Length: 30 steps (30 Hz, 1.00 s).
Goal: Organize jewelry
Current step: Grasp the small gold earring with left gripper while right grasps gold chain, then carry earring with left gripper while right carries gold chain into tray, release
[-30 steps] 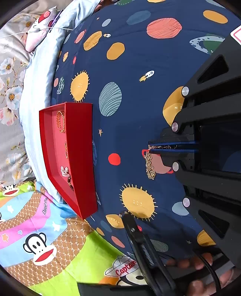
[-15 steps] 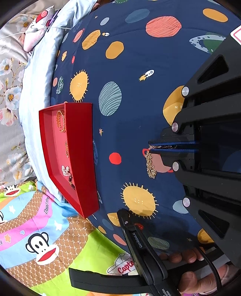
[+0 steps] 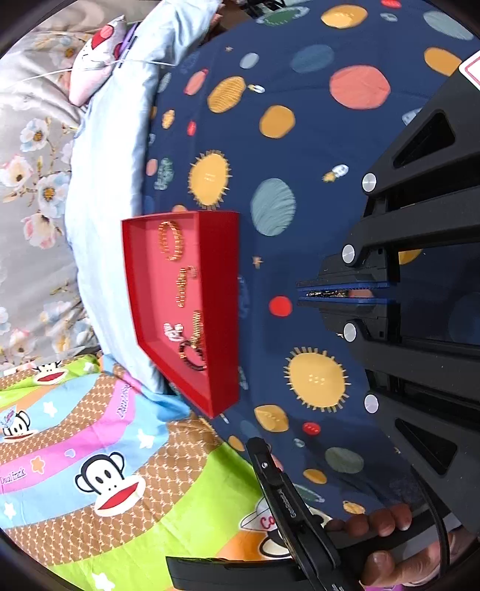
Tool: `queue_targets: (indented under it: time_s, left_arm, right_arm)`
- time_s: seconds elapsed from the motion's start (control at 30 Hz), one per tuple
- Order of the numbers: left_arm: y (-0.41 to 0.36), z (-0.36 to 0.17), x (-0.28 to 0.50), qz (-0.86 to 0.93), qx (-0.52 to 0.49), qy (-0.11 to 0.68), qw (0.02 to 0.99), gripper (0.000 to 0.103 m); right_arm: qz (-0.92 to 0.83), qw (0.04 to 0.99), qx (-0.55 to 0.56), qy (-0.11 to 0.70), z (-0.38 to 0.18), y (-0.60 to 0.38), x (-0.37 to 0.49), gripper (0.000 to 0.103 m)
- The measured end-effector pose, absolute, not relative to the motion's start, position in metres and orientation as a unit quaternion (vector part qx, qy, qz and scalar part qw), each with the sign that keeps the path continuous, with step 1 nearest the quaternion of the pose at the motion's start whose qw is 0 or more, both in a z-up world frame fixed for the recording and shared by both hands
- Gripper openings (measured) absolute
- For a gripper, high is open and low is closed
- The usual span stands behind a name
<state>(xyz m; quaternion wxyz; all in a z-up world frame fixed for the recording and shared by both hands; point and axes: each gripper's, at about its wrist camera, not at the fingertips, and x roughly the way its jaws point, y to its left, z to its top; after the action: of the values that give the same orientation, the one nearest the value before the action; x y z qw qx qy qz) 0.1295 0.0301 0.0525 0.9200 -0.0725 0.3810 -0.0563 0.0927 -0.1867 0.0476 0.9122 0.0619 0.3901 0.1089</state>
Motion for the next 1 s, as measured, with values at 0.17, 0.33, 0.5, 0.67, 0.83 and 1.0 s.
queue_targets:
  time_s: [0.17, 0.33, 0.5, 0.67, 0.83, 1.0]
  left_arm:
    - [0.034, 0.067, 0.128, -0.057, -0.069, 0.371, 0.924, 0.004]
    - [0.035, 0.081, 0.136, -0.064, -0.063, 0.363, 0.927, 0.004]
    - [0.032, 0.1, 0.155, -0.075, -0.053, 0.349, 0.933, 0.004]
    - [0.021, 0.123, 0.185, -0.085, -0.039, 0.331, 0.939, 0.004]
    - [0.012, 0.135, 0.22, -0.097, -0.037, 0.324, 0.94, 0.004]
    - [0.003, 0.141, 0.252, -0.1, -0.035, 0.322, 0.941, 0.004]
  right_arm:
    - [0.113, 0.919, 0.061, 0.372, 0.066, -0.192, 0.097, 0.003]
    - [0.121, 0.929, 0.054, 0.346, 0.093, -0.196, 0.115, 0.003]
    - [0.123, 0.938, 0.041, 0.321, 0.12, -0.195, 0.145, 0.003]
    - [0.132, 0.938, 0.046, 0.316, 0.135, -0.191, 0.188, 0.003]
    - [0.136, 0.94, 0.04, 0.31, 0.146, -0.181, 0.227, 0.003]
    - [0.136, 0.942, 0.031, 0.307, 0.152, -0.172, 0.261, 0.003]
